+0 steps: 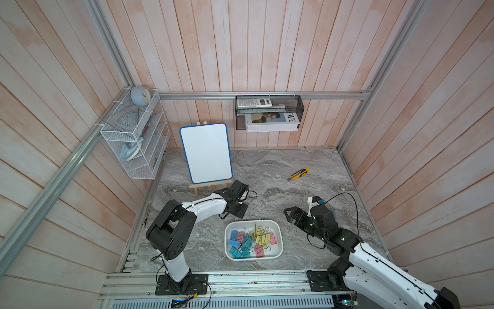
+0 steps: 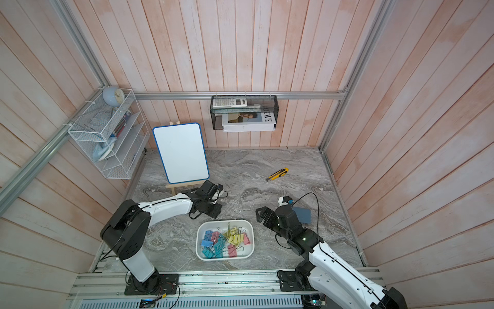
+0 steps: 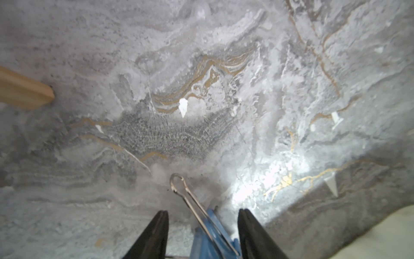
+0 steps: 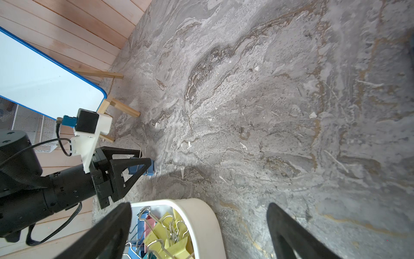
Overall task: Put the binder clips in the storage box
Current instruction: Pick up the binder clip at the center of the board, then place the binder clip in the storage box.
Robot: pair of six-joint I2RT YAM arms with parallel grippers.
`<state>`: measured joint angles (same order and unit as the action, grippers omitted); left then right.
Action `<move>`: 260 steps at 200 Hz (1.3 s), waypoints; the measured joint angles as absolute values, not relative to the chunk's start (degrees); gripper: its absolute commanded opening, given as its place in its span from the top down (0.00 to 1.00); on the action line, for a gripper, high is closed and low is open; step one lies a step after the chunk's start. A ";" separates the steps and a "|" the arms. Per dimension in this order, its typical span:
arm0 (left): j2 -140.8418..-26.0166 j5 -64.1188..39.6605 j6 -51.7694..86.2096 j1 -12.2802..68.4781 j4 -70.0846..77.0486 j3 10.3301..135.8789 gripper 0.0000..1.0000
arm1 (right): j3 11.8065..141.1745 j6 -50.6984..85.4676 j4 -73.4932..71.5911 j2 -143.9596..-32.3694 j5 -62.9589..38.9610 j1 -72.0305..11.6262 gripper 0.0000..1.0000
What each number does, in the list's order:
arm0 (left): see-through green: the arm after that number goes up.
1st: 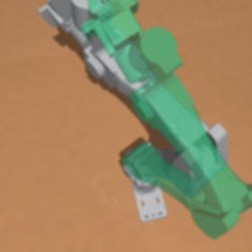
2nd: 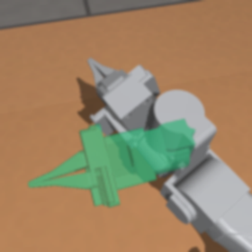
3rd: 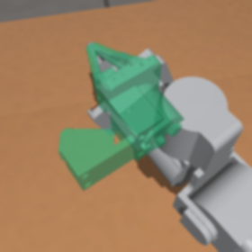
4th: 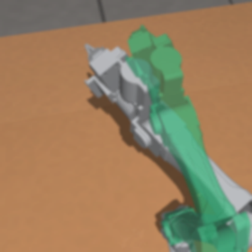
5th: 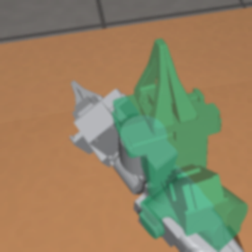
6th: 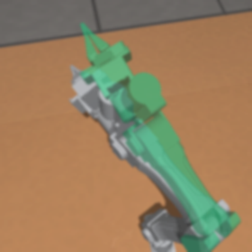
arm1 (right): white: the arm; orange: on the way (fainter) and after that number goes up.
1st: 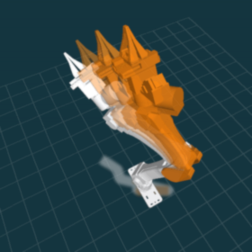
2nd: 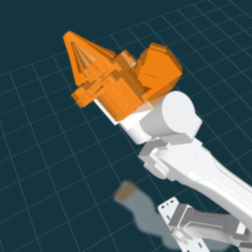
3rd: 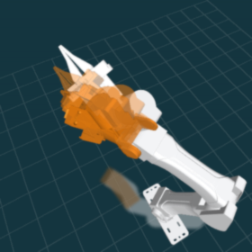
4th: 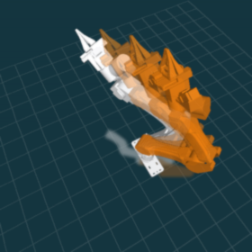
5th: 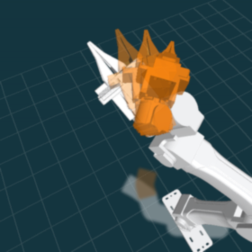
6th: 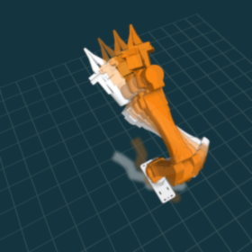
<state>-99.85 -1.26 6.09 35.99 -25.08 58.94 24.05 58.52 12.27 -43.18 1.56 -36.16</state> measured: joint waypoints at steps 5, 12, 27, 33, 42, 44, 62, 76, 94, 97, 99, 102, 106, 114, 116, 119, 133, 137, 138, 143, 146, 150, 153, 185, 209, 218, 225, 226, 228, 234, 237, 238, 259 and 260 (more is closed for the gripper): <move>-99.85 -1.23 6.55 35.94 -24.93 58.85 0.58 | 24.05 58.52 12.29 -43.11 1.56 -36.16 0.02; -99.77 -1.26 6.68 35.83 -24.64 58.67 0.58 | 24.05 58.52 12.34 -43.05 1.56 -36.16 0.02; -99.29 -1.50 7.05 35.42 -24.32 58.17 0.61 | 24.05 58.54 12.45 -43.00 1.56 -36.16 0.02; -98.96 -1.65 7.11 35.22 -24.21 57.98 0.62 | 24.05 58.57 12.47 -43.00 1.56 -36.16 0.02; -98.35 -1.87 7.27 34.85 -24.05 57.67 0.62 | 24.05 58.67 12.47 -43.00 1.56 -36.16 0.02; -98.13 -1.96 7.46 34.76 -23.99 57.58 0.62 | 24.05 58.67 12.47 -43.00 1.56 -36.16 0.02; -96.12 -2.85 8.67 34.09 -23.62 57.01 0.63 | 24.05 58.72 12.47 -42.98 1.58 -36.16 0.02; -94.04 -3.33 9.54 33.74 -23.53 56.90 0.64 | 24.05 58.72 12.47 -42.98 1.58 -36.16 0.02; -90.37 -4.58 10.79 33.65 -23.57 56.86 0.64 | 24.05 58.72 12.47 -42.92 1.58 -36.16 0.02; -89.52 -4.86 11.05 33.65 -23.59 56.86 0.64 | 24.05 58.72 12.47 -42.89 1.61 -36.16 0.02; -89.19 -4.99 11.11 33.65 -23.57 56.86 0.64 | 24.05 58.72 12.47 -42.87 1.61 -36.16 0.02; -88.40 -5.39 11.33 33.65 -23.62 56.86 0.64 | 24.05 58.72 12.49 -42.83 1.61 -36.16 0.02; -87.26 -5.89 11.77 33.65 -23.55 56.80 0.64 | 24.05 58.70 12.49 -42.78 1.61 -36.16 0.02; -85.10 -6.72 12.36 33.65 -23.53 56.62 0.64 | 24.05 58.70 12.53 -42.63 1.63 -36.16 0.02; -84.44 -7.01 12.64 33.65 -23.55 56.51 0.64 | 24.05 58.70 12.56 -42.59 1.65 -36.16 0.02; -83.50 -7.33 12.80 33.69 -23.53 56.38 0.64 | 24.05 58.70 12.60 -42.50 1.67 -36.16 0.02; -78.63 -8.58 14.37 34.11 -23.59 55.24 0.64 | 24.05 58.70 12.95 -42.09 1.93 -36.16 0.02; -77.30 -8.78 14.68 34.33 -23.77 54.96 0.64 | 24.05 58.70 13.08 -42.00 2.07 -36.16 0.02; -76.75 -8.80 14.83 34.50 -23.77 54.83 0.64 | 24.05 58.70 13.13 -41.95 2.09 -36.16 0.02; -75.09 -8.86 15.33 34.98 -23.83 54.33 0.64 | 24.05 58.70 13.28 -41.82 2.15 -36.16 0.02; -74.00 -8.82 15.59 35.46 -23.99 54.06 0.65 | 24.05 58.70 13.32 -41.76 2.26 -36.12 0.02; -72.47 -8.84 16.01 36.21 -24.18 53.67 0.65 | 24.05 58.67 13.43 -41.65 2.33 -36.07 0.02; -71.42 -8.67 16.32 36.86 -24.23 53.34 0.65 | 24.05 58.67 13.47 -41.63 2.42 -36.05 0.02; -60.86 -7.66 19.42 46.48 -25.36 49.63 0.65 | 24.05 58.43 13.82 -41.47 2.92 -35.48 0.02; -56.80 -4.82 21.58 52.45 -26.37 46.52 0.65 | 24.05 58.41 13.85 -41.54 2.94 -35.31 0.02; -56.38 -3.53 22.28 54.33 -26.44 45.12 0.65 | 24.05 58.43 13.78 -41.60 2.94 -35.31 0.02; -56.34 -2.87 22.83 55.33 -26.26 43.90 0.65 | 24.05 58.46 13.72 -41.74 2.94 -35.31 0.02; -56.34 -2.70 22.90 55.48 -26.17 43.66 0.65 | 24.05 58.46 13.69 -41.76 2.92 -35.31 0.02; -56.34 -2.52 23.05 55.66 -26.13 43.22 0.65 | 24.05 58.46 13.69 -41.82 2.92 -35.31 0.02; -56.45 -2.09 23.46 55.94 -25.96 42.09 0.65 | 24.05 58.46 13.63 -41.98 2.92 -35.31 0.02; -56.53 -1.74 23.68 55.96 -25.87 41.34 0.65 | 24.05 58.46 13.58 -42.13 2.92 -35.31 0.02; -56.58 -1.67 23.70 55.96 -25.85 41.17 0.65 | 24.05 58.48 13.56 -42.15 2.90 -35.31 0.02; -57.87 0.56 24.82 55.94 -24.47 36.77 0.65 | 24.05 58.48 13.28 -43.20 2.81 -35.31 0.02; -57.91 0.60 24.88 55.94 -24.38 36.67 0.65 | 24.05 58.48 13.28 -43.24 2.79 -35.31 0.02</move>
